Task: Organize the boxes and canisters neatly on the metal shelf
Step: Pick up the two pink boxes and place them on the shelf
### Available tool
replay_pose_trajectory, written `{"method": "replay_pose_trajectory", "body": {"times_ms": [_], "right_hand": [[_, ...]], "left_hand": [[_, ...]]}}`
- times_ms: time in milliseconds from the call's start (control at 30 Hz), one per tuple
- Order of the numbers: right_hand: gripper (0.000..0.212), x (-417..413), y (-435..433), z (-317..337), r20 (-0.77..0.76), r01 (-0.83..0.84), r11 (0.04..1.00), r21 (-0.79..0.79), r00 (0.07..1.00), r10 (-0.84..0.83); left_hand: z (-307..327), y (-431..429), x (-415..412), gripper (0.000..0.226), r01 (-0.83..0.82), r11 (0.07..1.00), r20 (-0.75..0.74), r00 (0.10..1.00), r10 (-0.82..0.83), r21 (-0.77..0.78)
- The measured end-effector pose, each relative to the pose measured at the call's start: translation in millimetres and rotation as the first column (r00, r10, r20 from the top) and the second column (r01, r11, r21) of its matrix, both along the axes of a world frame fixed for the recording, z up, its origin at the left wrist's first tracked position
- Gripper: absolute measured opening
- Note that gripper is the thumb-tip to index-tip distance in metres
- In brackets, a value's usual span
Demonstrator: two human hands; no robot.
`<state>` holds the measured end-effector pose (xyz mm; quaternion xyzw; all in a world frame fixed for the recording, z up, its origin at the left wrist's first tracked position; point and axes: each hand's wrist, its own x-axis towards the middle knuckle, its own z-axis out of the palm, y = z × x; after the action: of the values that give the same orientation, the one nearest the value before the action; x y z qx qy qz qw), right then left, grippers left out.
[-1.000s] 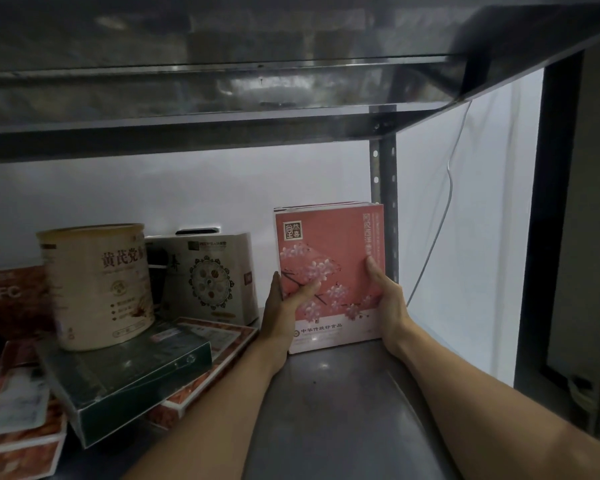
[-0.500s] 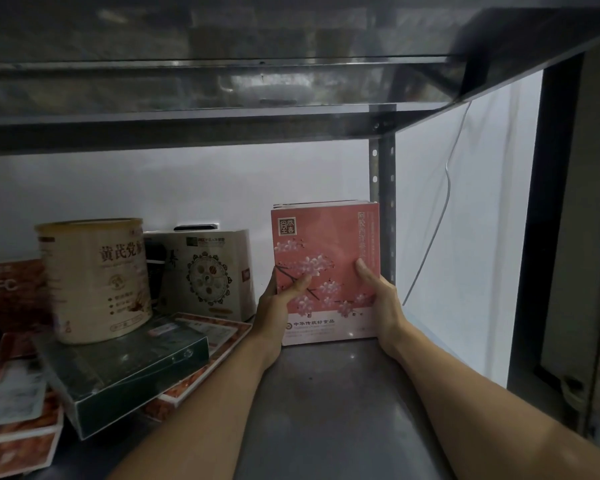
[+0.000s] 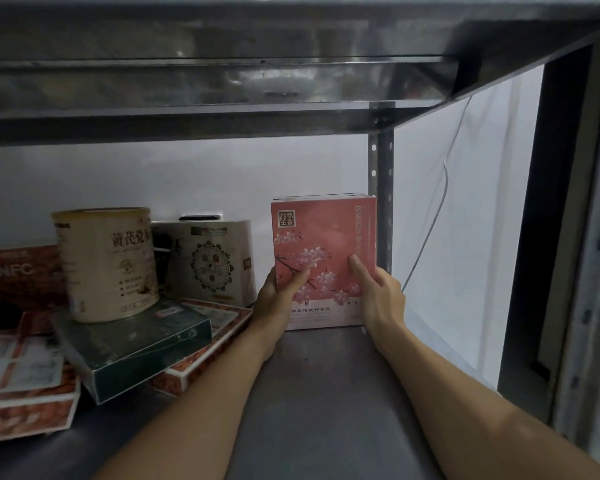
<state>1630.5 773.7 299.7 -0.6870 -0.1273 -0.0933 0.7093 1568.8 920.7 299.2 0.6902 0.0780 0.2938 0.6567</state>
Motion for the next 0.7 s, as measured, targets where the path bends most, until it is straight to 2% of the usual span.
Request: {"method": "replay_pose_trajectory", "body": {"times_ms": [33,100,167,200,267,333,400,500,700], "right_hand": [[0.064,-4,-1,0,0.001,0.063,0.996,-0.066,0.998,-0.063],[0.060,-14,-5,1,0.002,0.171,0.970,-0.175,0.985,-0.174],[0.052,-28,-9,4,0.052,0.276,0.921,-0.276,0.961,-0.272],[0.047,-36,-12,7,0.103,0.331,0.891,-0.310,0.944,-0.314],[0.040,-49,-15,9,0.217,0.399,0.857,-0.324,0.914,-0.344],[0.037,-62,-14,10,0.297,0.385,0.861,-0.332,0.909,-0.292],[0.037,-76,-13,10,0.356,0.316,0.871,-0.375,0.917,-0.180],[0.041,-100,-9,8,0.345,0.108,0.916,-0.387,0.938,0.036],[0.048,-183,-1,-2,0.371,-0.178,0.926,-0.332,0.878,0.302]], "left_hand": [[-1,0,-6,0.037,-0.009,0.999,-0.037,0.999,0.010,0.049],[-3,-1,-18,0.079,-0.043,0.993,-0.122,0.991,0.057,0.110],[-2,-4,-32,0.097,-0.099,0.984,-0.203,0.971,0.129,0.149],[0,-6,-40,0.094,-0.117,0.978,-0.225,0.962,0.155,0.171],[5,-14,-56,0.064,-0.144,0.968,-0.218,0.958,0.188,0.203],[7,-19,-70,0.039,-0.192,0.959,-0.192,0.953,0.233,0.207],[6,-22,-86,0.033,-0.232,0.947,-0.183,0.944,0.274,0.223],[2,-24,-117,0.032,-0.268,0.924,-0.166,0.933,0.320,0.274],[-2,-21,-207,0.021,-0.347,0.895,-0.075,0.922,0.381,0.279]]}}
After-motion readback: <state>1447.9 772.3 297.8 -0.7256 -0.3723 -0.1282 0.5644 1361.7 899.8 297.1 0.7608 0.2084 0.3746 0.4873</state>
